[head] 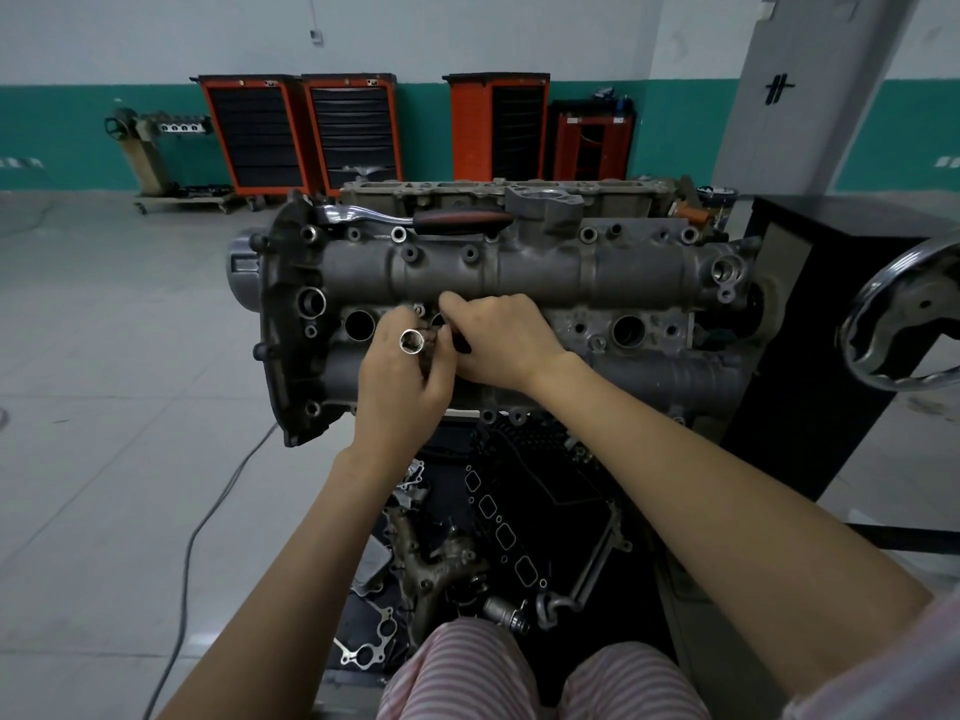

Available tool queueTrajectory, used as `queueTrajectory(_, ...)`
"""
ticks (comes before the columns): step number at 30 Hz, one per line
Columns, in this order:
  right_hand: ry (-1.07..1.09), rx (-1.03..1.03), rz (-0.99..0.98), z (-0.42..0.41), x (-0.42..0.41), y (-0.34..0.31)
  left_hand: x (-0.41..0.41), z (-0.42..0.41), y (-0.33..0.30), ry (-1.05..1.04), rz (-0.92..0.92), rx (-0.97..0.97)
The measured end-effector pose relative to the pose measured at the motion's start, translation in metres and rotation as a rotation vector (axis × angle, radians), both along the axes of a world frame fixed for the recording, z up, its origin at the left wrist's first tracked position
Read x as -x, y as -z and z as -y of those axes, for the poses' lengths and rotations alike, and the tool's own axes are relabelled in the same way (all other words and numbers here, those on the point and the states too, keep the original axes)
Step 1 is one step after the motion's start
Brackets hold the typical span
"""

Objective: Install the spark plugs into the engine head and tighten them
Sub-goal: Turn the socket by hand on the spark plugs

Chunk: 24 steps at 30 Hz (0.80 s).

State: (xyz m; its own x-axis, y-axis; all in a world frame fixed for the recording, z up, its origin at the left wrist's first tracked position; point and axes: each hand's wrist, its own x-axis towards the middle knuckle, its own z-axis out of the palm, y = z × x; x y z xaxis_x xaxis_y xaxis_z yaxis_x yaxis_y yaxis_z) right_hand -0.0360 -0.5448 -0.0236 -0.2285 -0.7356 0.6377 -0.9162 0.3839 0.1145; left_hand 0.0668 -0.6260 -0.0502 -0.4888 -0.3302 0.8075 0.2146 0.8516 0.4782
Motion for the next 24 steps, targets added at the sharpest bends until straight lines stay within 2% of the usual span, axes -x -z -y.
queueTrajectory(7,-0.028,0.065,0.054,-0.0035,-0.0018,-0.0012,0.004,0.001,-0.0018,-0.056,0.053,-0.043)
queueTrajectory(10,-0.061,0.082,0.047,-0.0039,-0.0024,0.0003,0.0033,0.0015,0.001,-0.059,0.042,0.027)
queueTrajectory(15,0.01,-0.042,0.093,-0.0016,0.0008,-0.0008,0.0004,0.0006,0.0019,-0.007,0.02,0.004)
queueTrajectory(21,-0.035,-0.062,0.053,-0.004,-0.0012,-0.0004,0.0049,0.0007,-0.0028,-0.058,0.033,-0.077)
queueTrajectory(24,-0.038,-0.028,0.048,-0.0044,-0.0011,-0.0006,0.0059,-0.0007,-0.0015,-0.094,0.031,-0.006)
